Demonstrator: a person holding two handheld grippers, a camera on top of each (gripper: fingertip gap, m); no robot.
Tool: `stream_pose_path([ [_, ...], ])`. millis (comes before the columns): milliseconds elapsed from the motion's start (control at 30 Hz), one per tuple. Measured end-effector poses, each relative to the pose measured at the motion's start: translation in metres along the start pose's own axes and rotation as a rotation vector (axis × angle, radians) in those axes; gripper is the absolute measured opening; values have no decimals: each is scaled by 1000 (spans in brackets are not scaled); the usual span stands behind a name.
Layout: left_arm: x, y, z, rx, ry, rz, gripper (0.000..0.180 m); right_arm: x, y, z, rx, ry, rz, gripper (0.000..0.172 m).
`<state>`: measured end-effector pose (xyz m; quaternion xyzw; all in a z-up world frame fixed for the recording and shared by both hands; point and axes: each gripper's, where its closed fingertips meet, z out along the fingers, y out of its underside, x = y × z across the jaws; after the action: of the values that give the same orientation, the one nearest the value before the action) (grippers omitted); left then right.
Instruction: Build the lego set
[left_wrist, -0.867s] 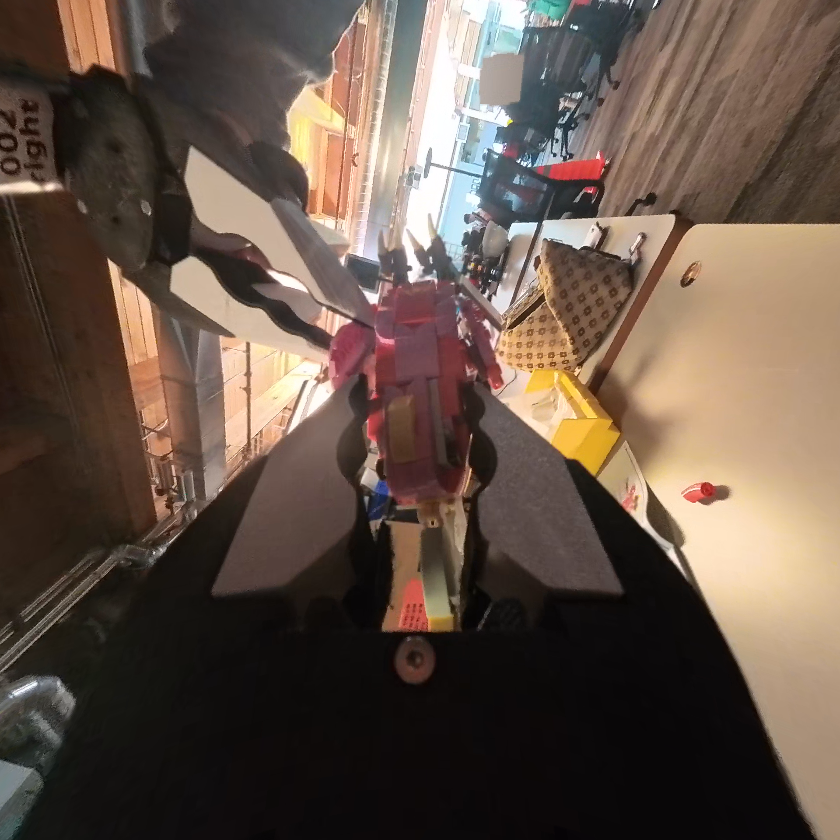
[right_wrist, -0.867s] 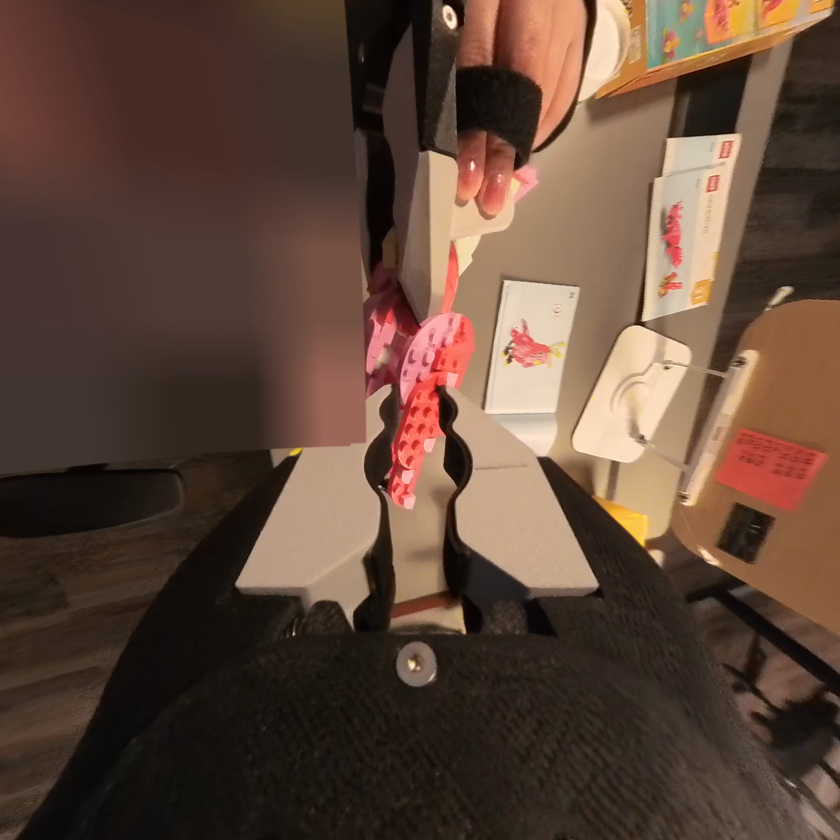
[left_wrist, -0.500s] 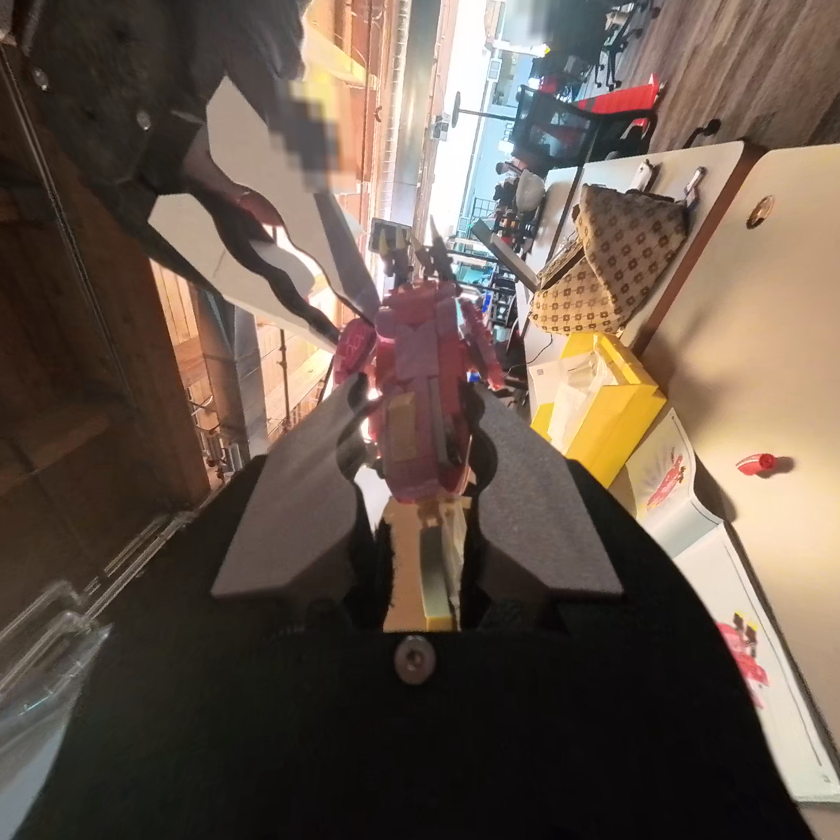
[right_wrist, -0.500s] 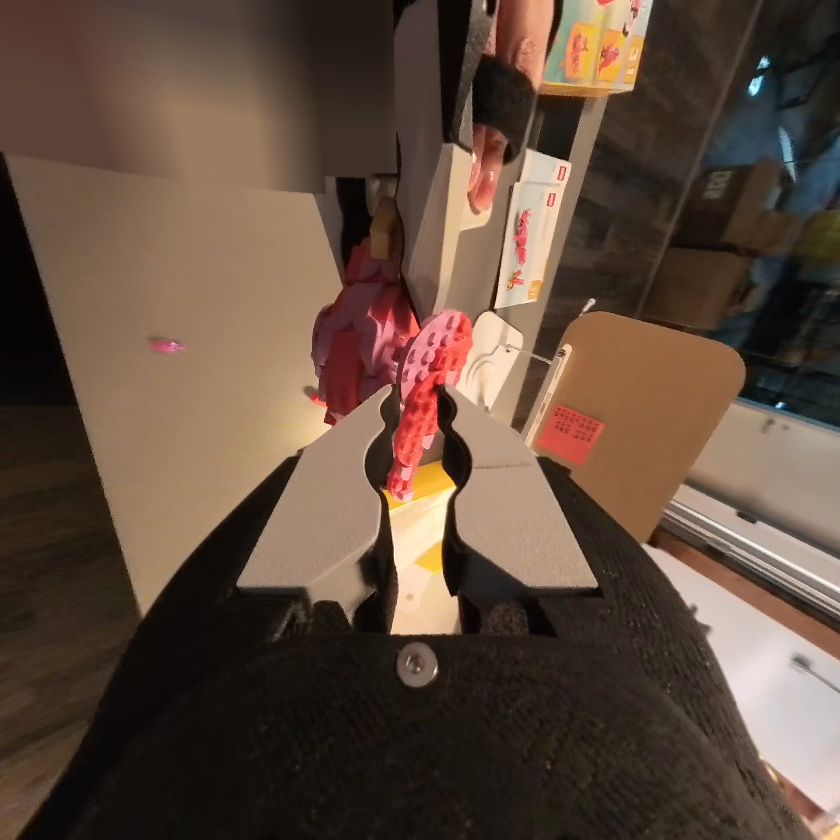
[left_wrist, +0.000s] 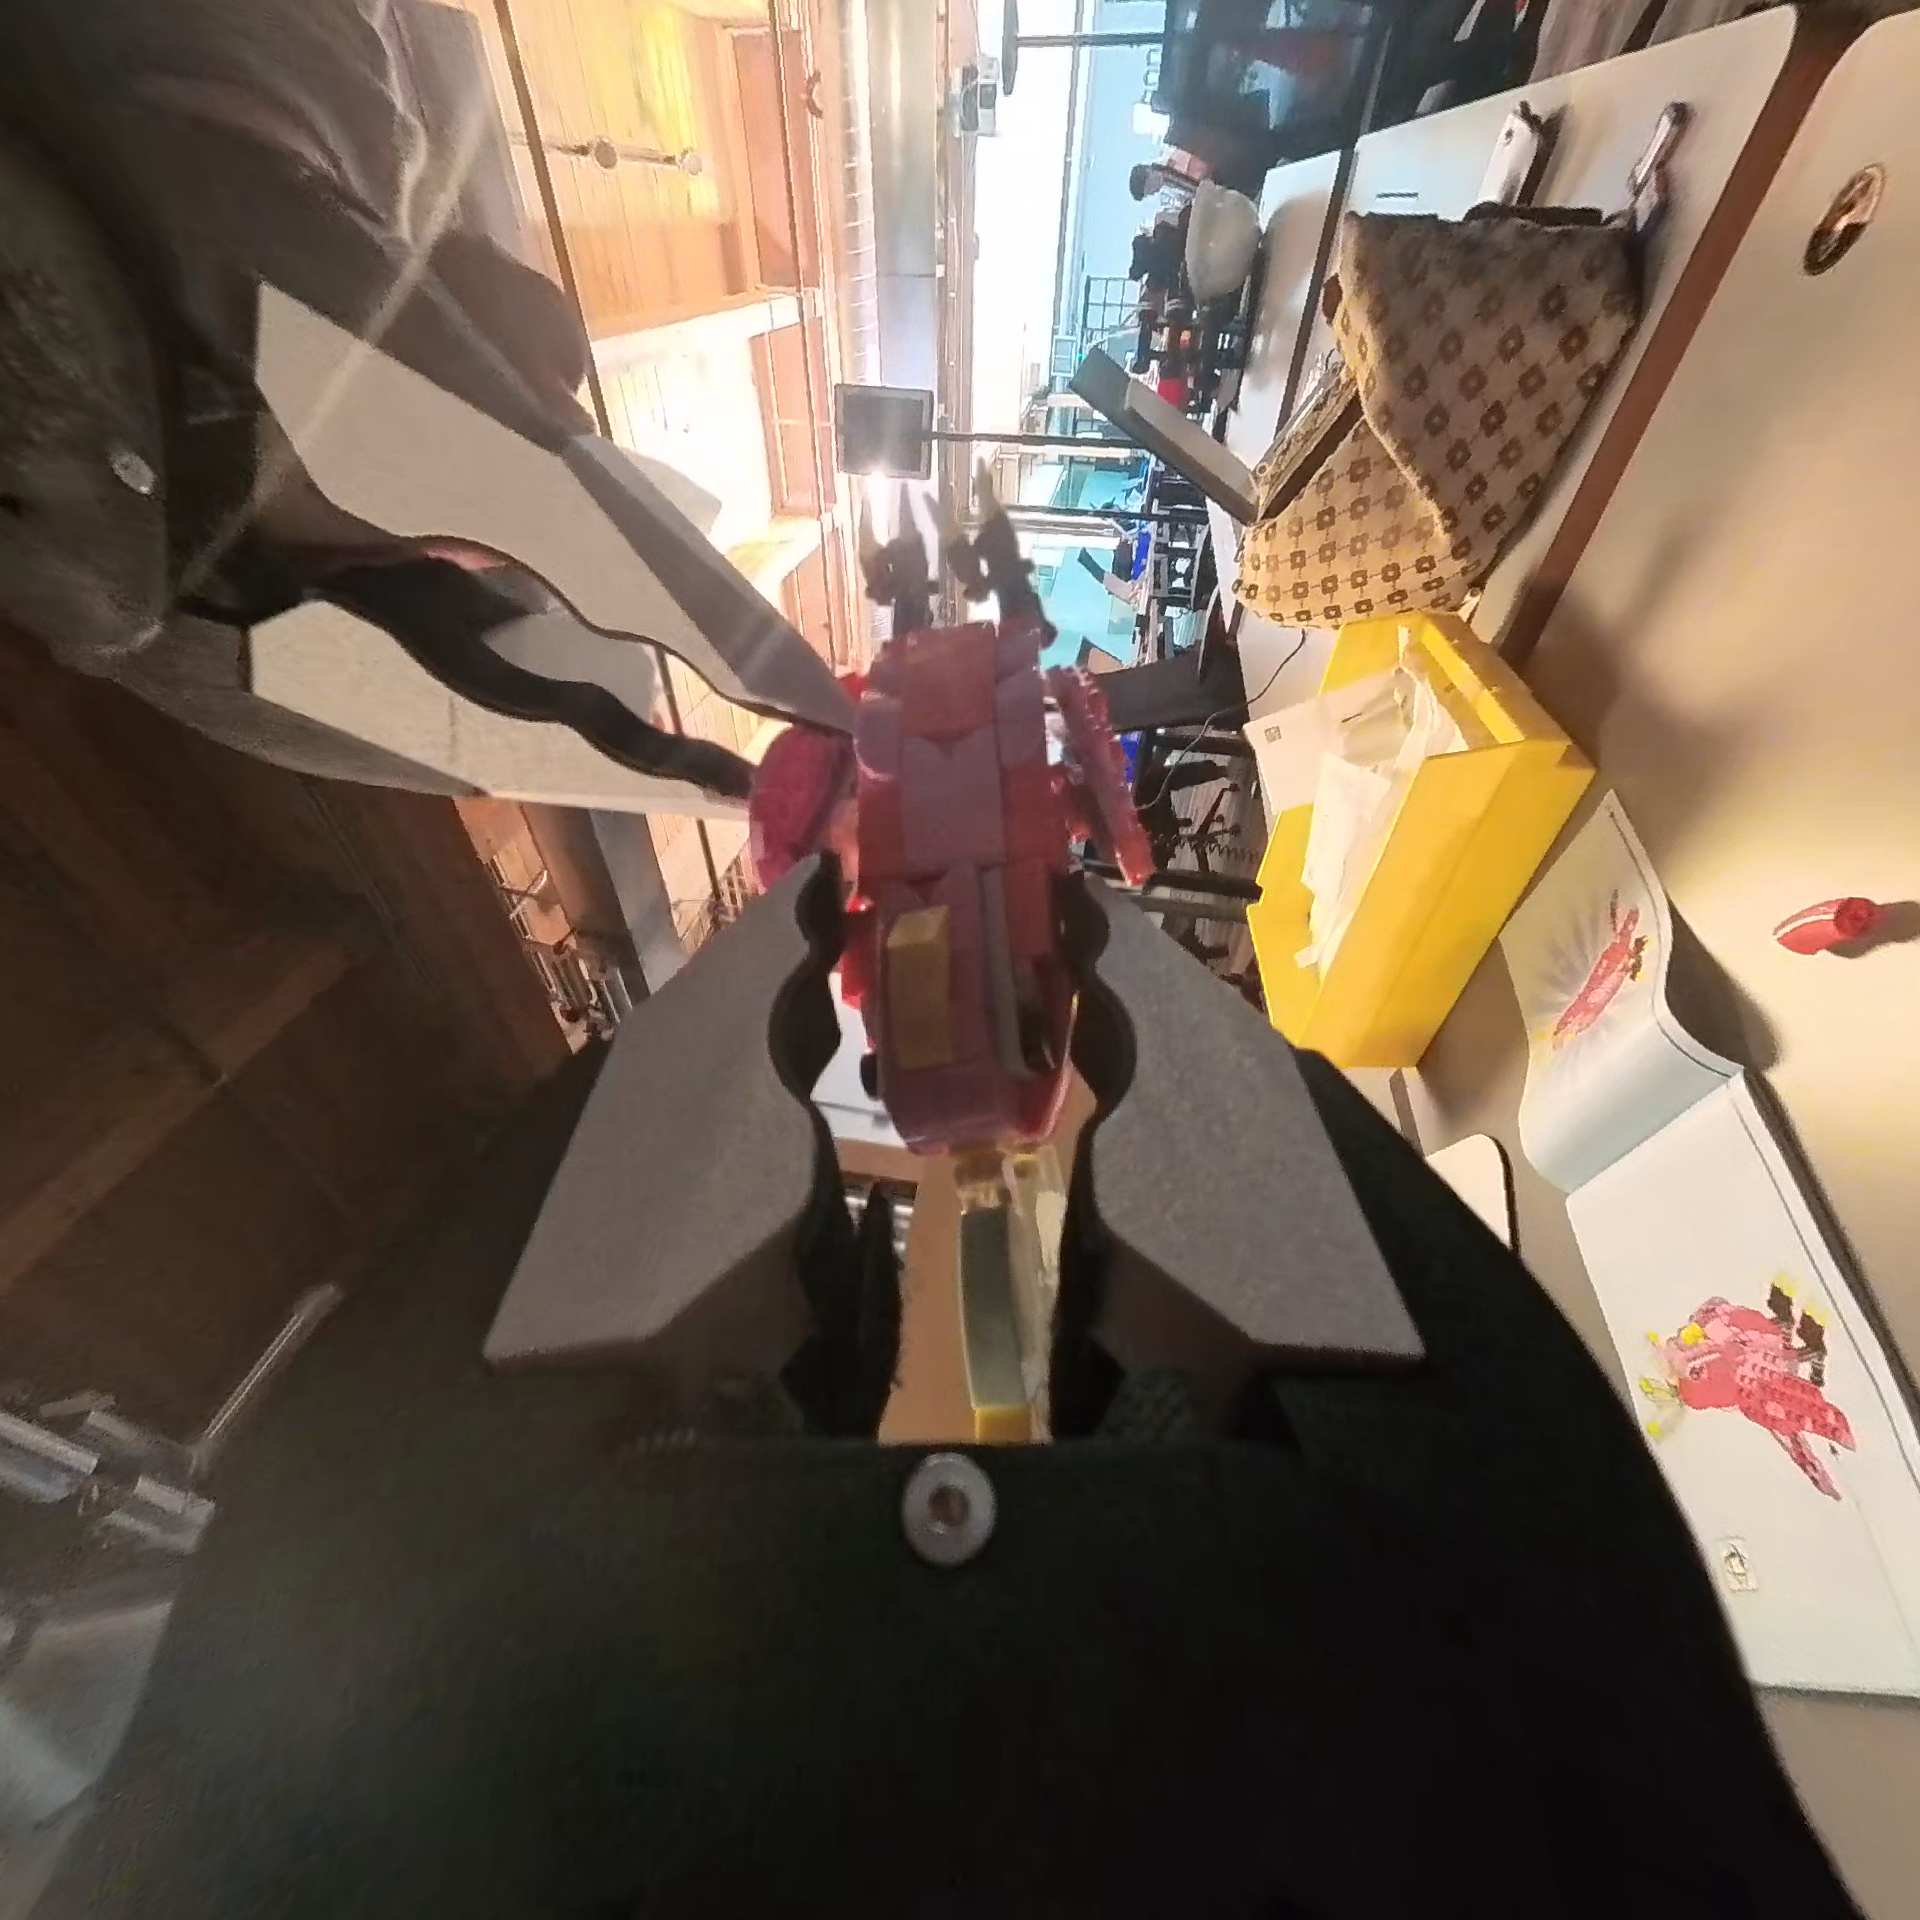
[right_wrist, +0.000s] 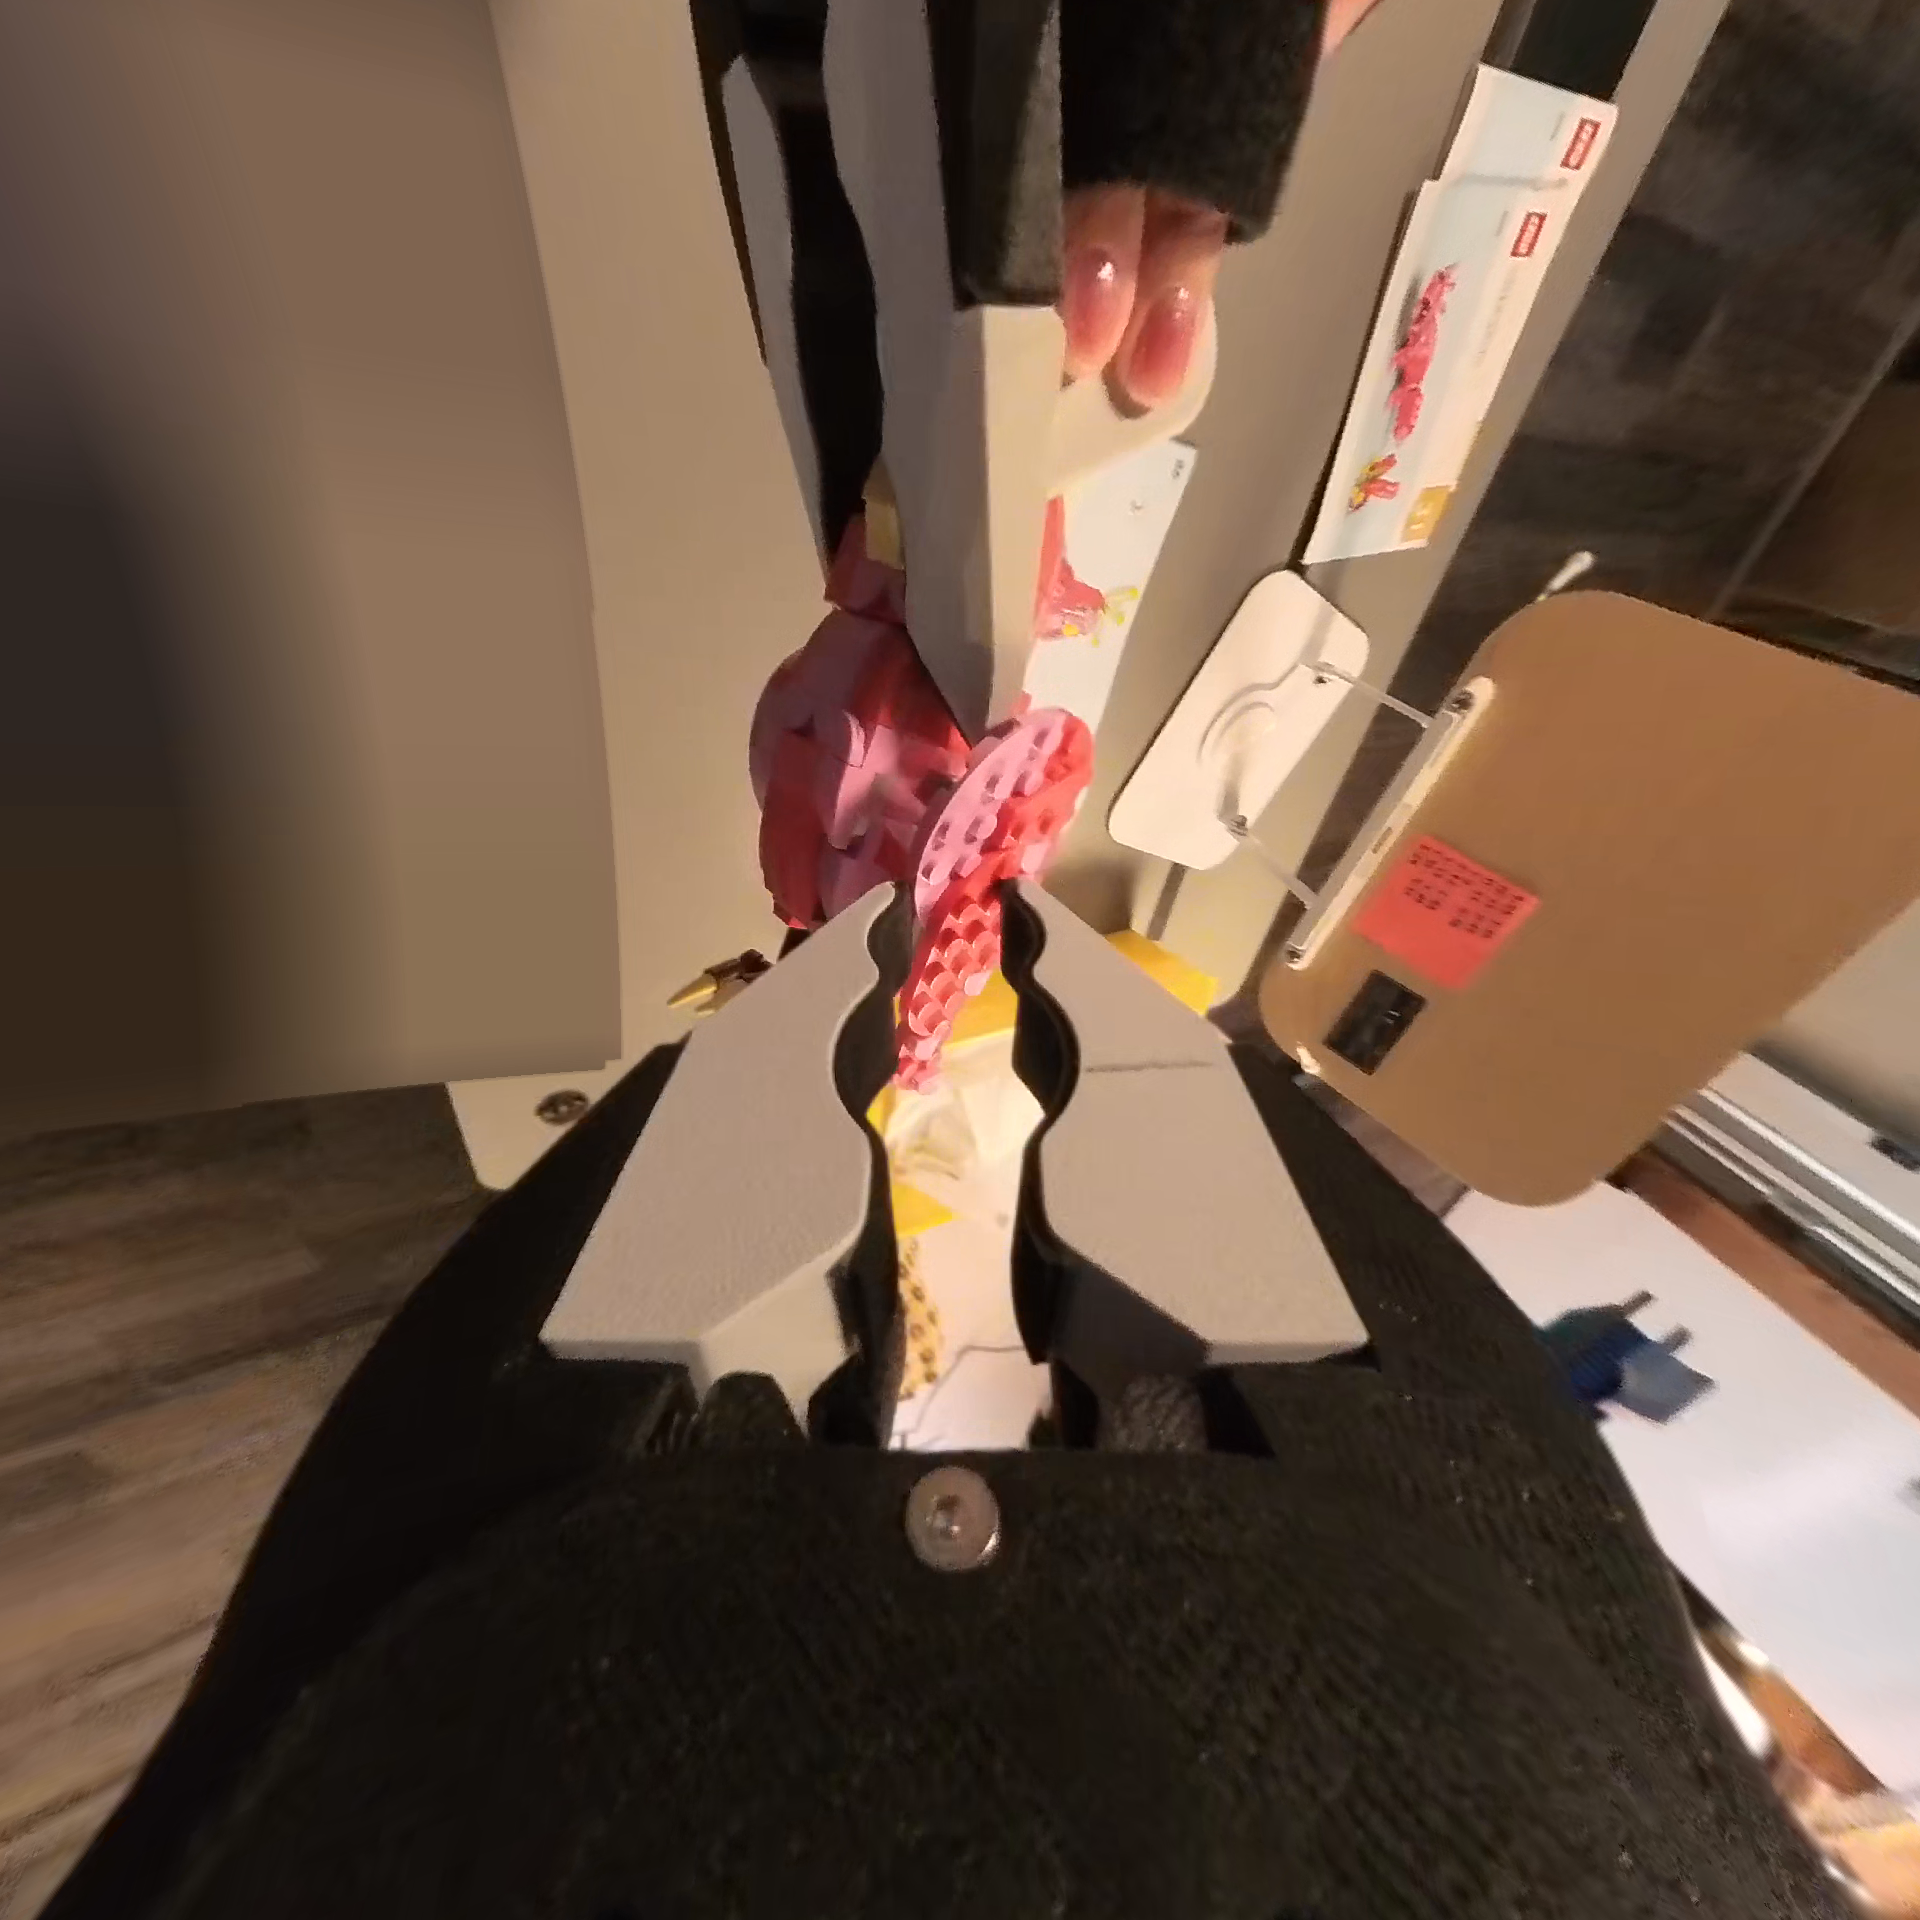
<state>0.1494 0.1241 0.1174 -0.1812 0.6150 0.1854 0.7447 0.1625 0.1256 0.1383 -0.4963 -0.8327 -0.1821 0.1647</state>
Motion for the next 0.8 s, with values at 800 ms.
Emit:
stream_pose_path([
  [800, -9, 2, -3, 21, -56, -17, 42, 8, -5, -9, 195, 140, 67, 14],
])
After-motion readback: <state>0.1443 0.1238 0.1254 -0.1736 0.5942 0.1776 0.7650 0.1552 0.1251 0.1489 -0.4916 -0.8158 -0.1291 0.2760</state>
